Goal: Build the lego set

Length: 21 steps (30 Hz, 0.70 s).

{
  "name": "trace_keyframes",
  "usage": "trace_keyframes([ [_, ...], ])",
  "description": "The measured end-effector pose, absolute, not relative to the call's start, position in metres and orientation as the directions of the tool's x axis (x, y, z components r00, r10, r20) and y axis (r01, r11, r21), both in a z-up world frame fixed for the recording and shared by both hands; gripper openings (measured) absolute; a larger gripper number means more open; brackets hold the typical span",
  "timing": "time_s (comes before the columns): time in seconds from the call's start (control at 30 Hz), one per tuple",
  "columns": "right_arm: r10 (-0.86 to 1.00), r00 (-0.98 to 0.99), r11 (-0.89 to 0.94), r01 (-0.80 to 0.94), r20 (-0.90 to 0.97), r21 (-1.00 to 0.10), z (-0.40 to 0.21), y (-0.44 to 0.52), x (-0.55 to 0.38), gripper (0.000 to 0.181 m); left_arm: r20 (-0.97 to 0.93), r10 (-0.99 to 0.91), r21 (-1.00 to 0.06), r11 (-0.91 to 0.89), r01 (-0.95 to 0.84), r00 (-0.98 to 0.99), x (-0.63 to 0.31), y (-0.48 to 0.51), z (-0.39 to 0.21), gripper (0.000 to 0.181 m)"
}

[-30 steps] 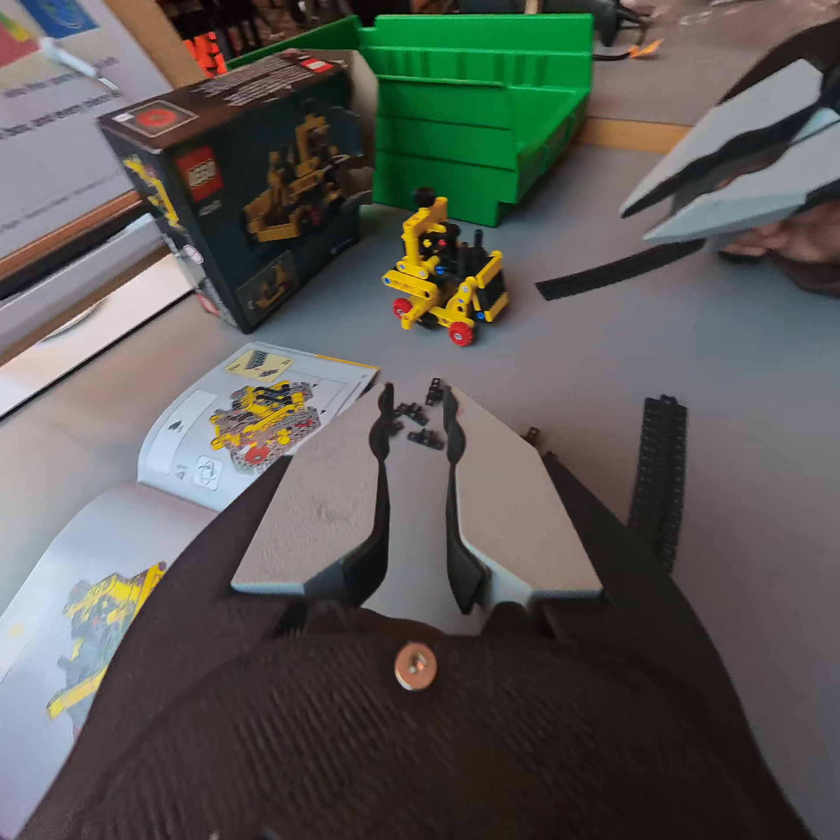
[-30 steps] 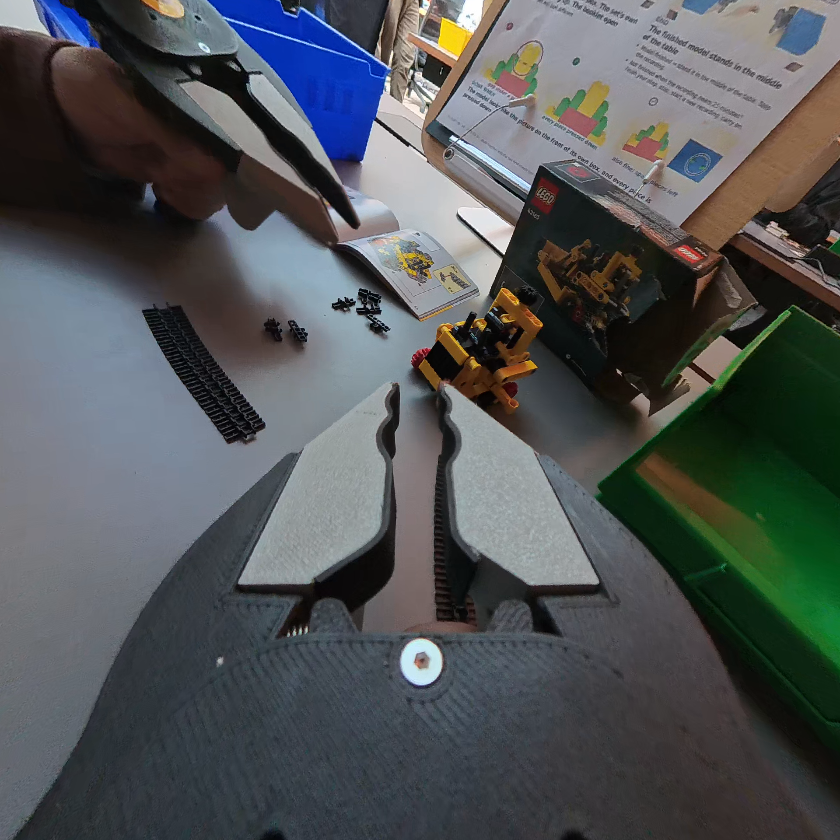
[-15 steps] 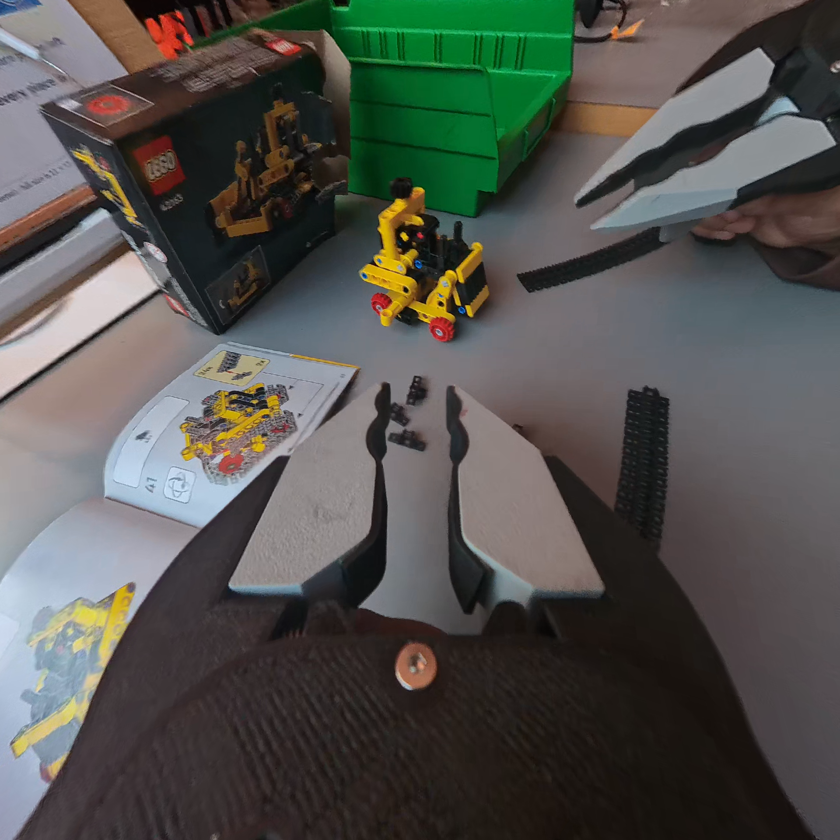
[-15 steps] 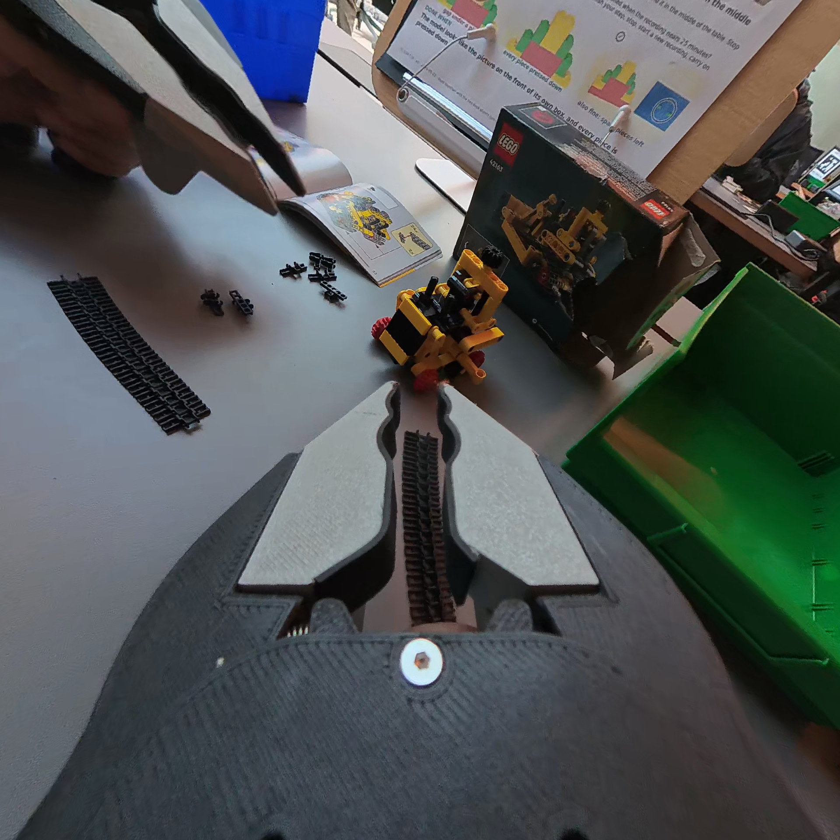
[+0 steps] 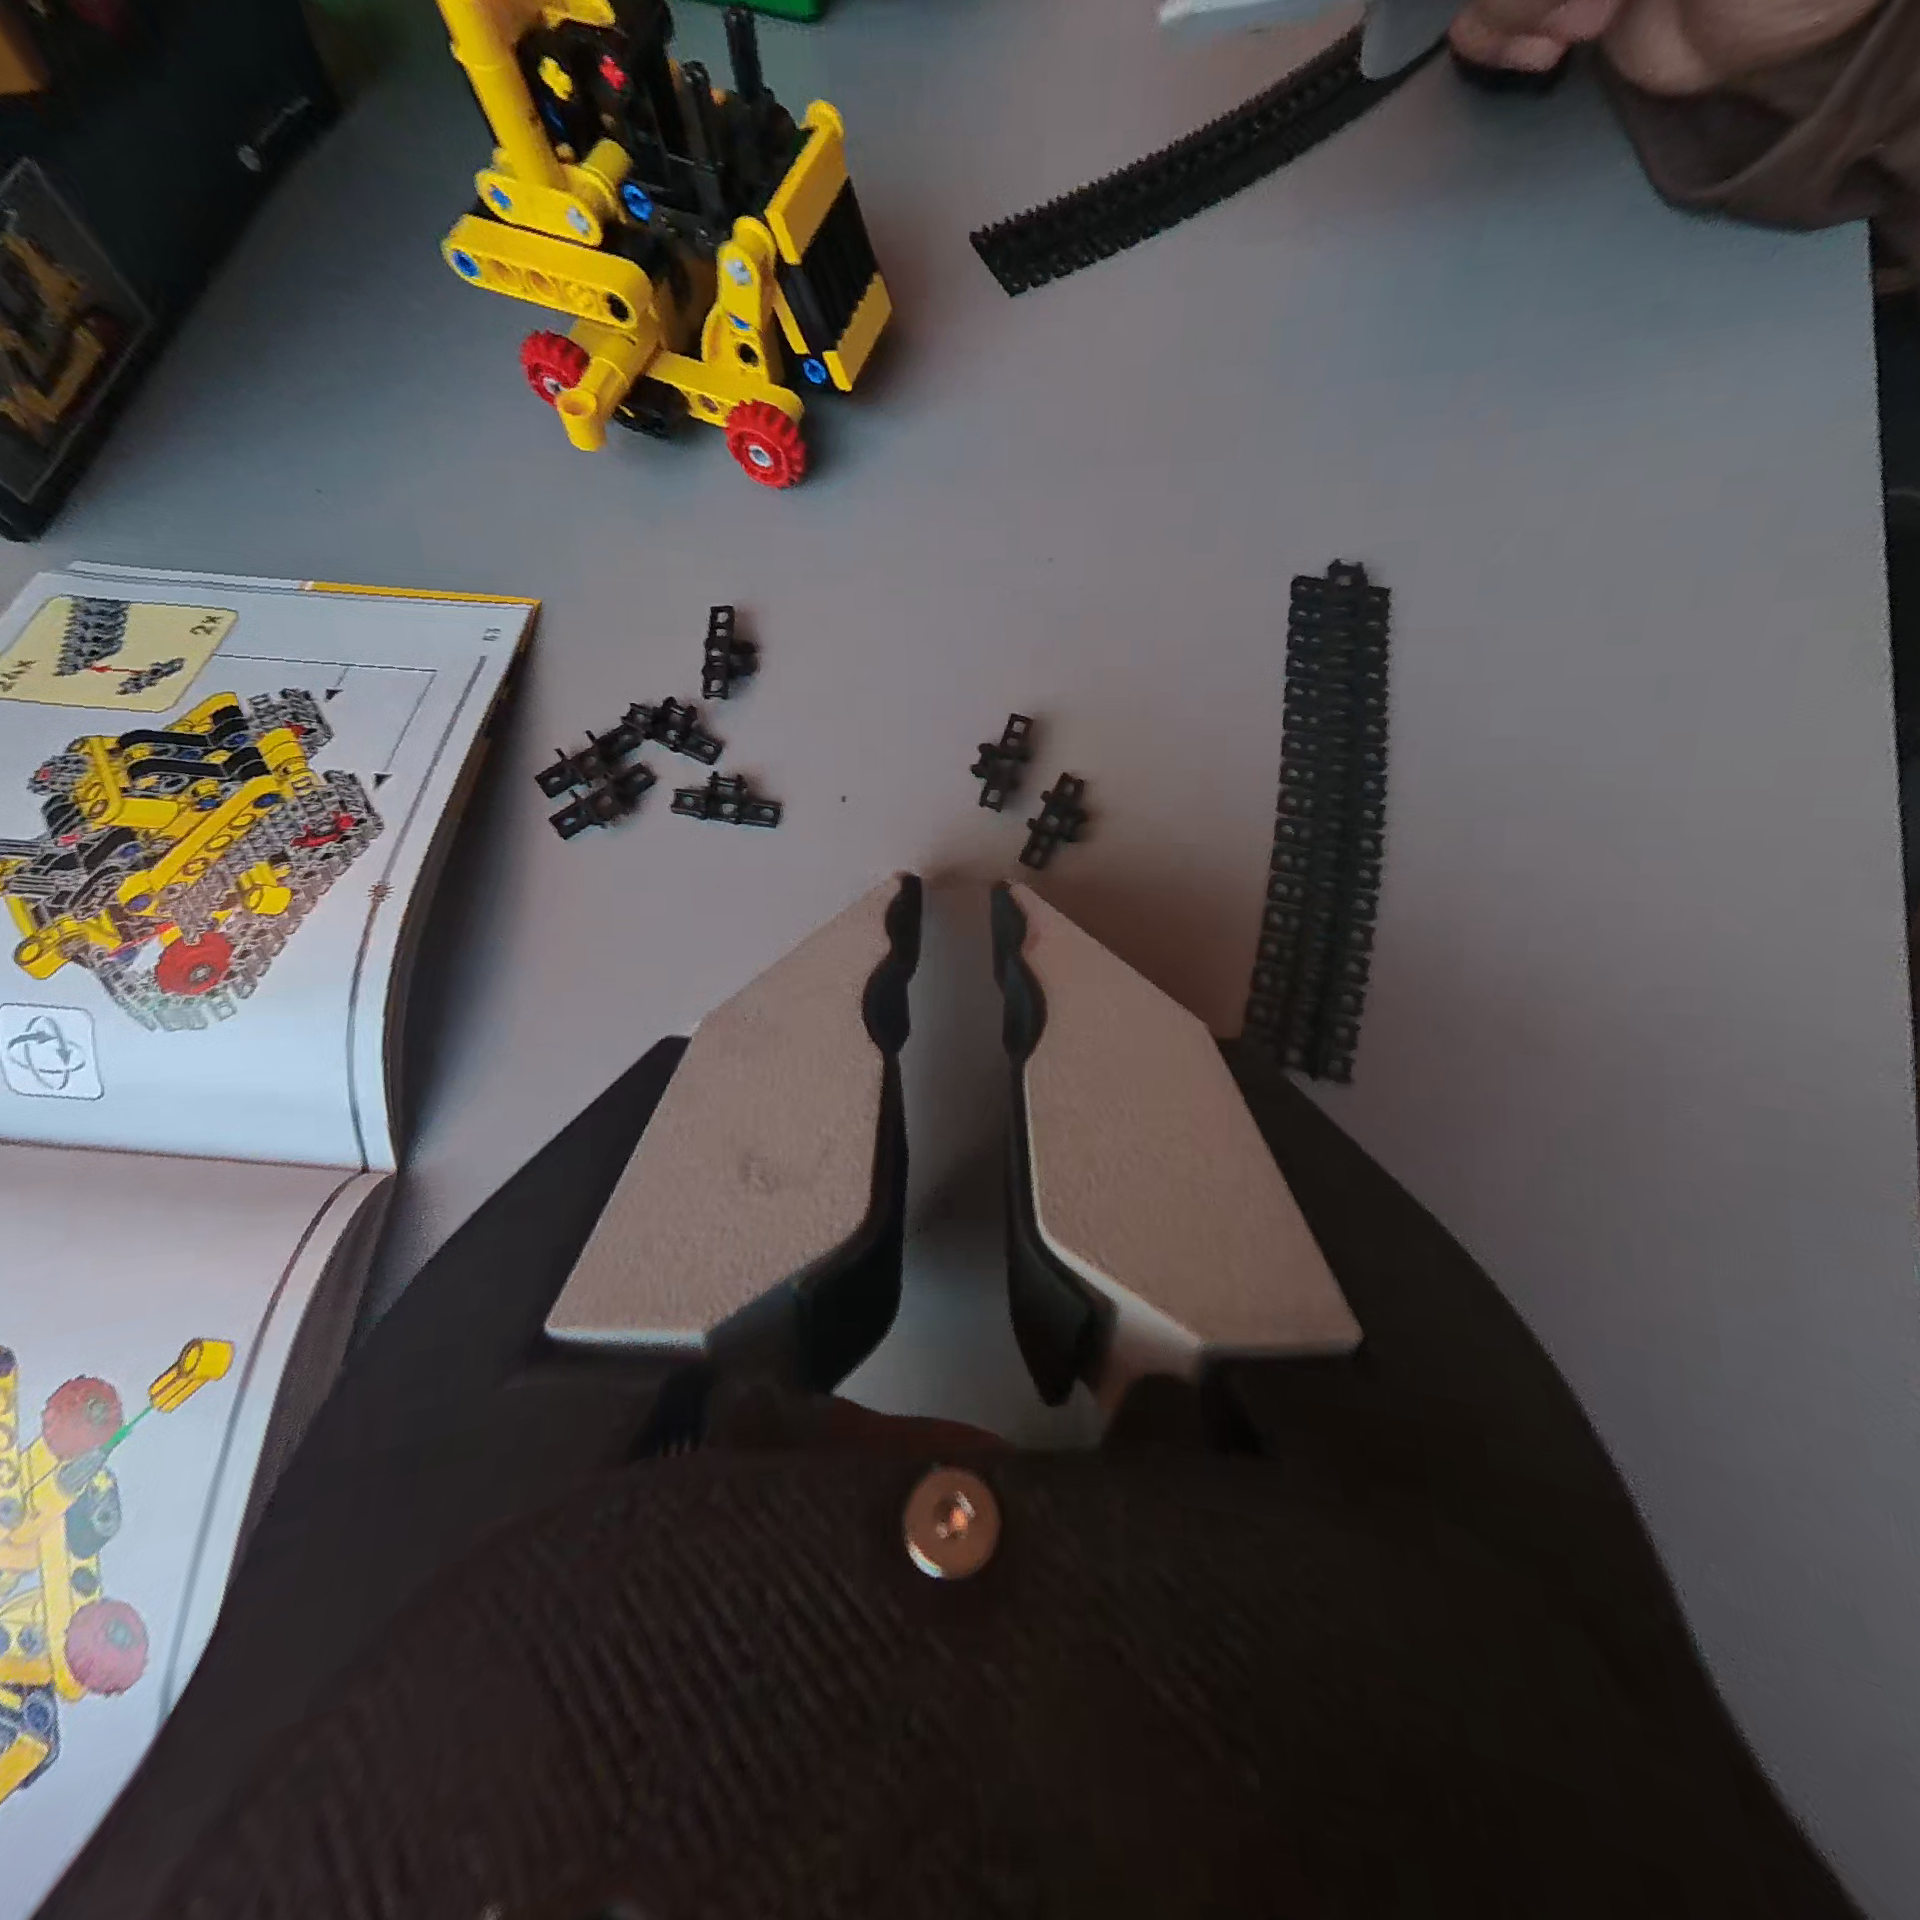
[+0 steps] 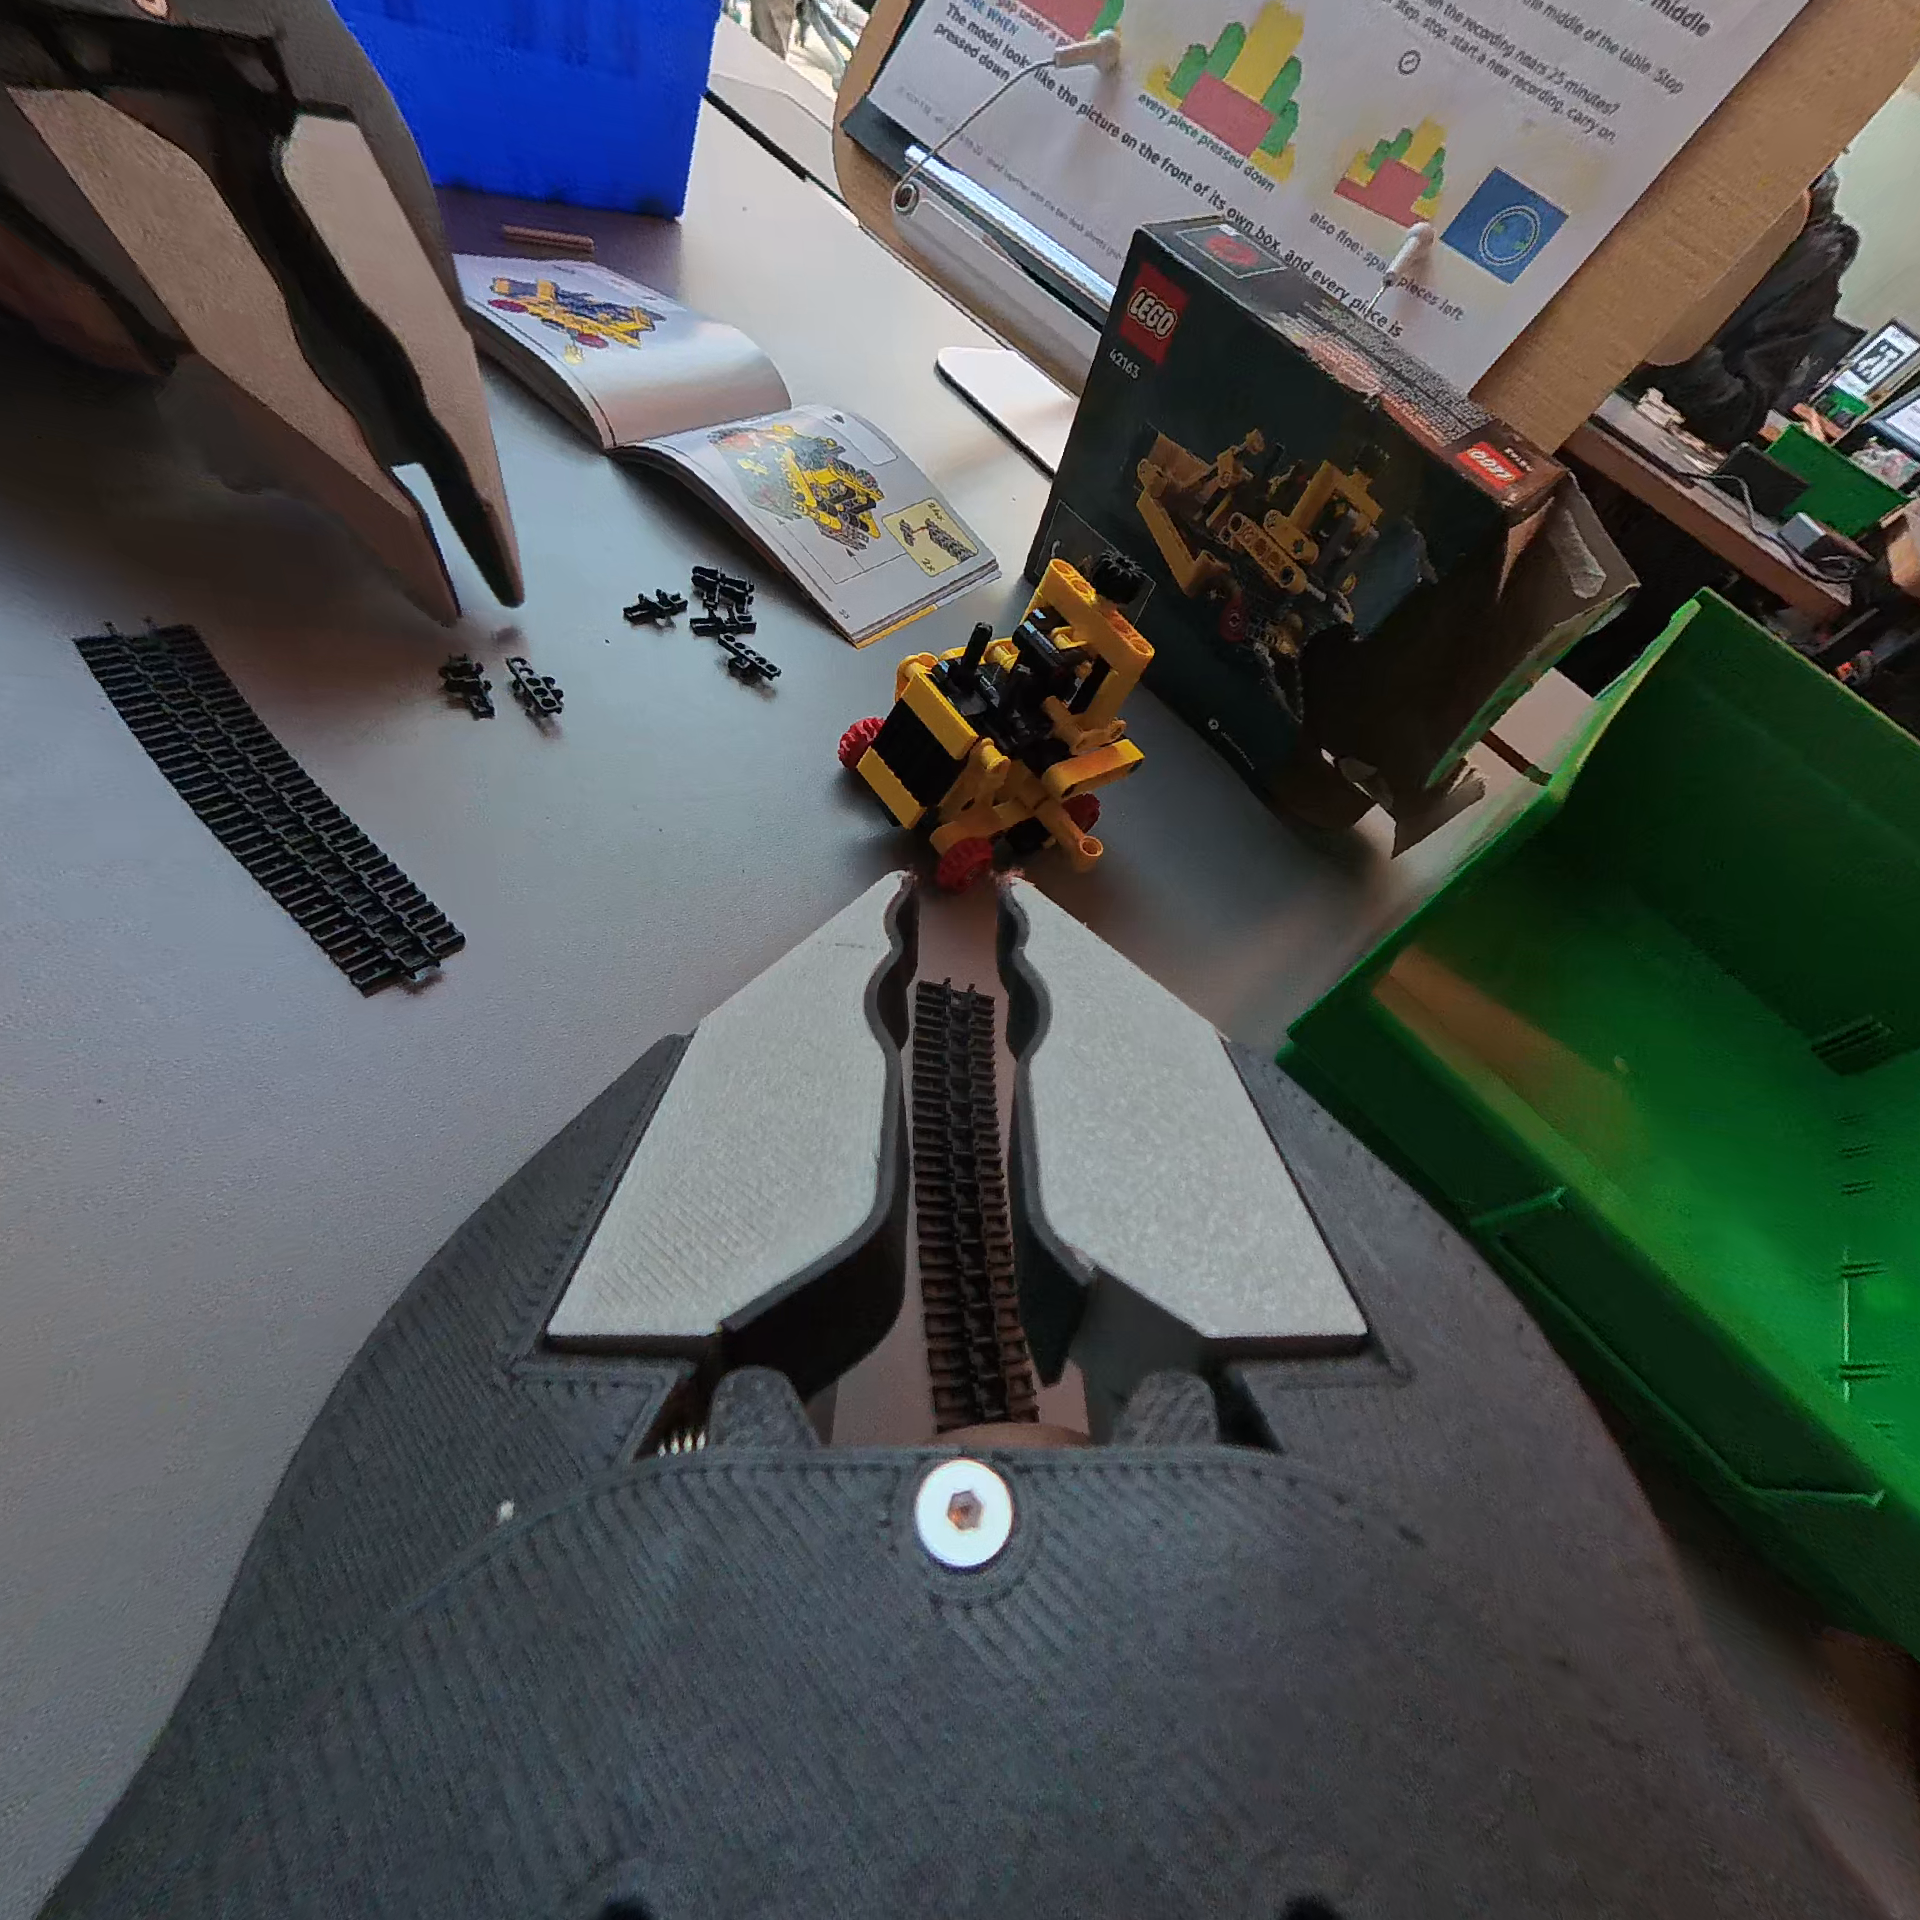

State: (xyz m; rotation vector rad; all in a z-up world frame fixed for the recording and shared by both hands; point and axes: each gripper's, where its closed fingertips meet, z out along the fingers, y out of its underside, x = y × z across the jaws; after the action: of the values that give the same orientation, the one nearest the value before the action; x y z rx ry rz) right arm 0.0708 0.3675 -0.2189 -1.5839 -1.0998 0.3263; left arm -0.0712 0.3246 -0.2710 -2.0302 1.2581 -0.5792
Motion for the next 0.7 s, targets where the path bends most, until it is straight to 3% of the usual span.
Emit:
trace_keyframes([
  [0.37,0.797,0.504,0.077,0.461,0.332,-0.884,-0.217,0.363,0.065,0.009,0.08,-0.932,-0.724,-0.297,-0.622,0.352,-0.035,0.309,-0.274,0.0],
  [0.57,0.795,0.508,0.08,0.455,0.332,-0.887,-0.216,0.363,0.066,0.009,-0.001,-0.948,-0.723,-0.218,-0.655,0.317,0.014,0.309,-0.274,0.0],
  [0.7,0.799,0.503,0.086,0.447,0.329,-0.89,-0.215,0.36,0.066,0.009,0.055,-0.948,-0.785,-0.235,-0.573,0.312,0.002,0.305,-0.254,0.0],
])
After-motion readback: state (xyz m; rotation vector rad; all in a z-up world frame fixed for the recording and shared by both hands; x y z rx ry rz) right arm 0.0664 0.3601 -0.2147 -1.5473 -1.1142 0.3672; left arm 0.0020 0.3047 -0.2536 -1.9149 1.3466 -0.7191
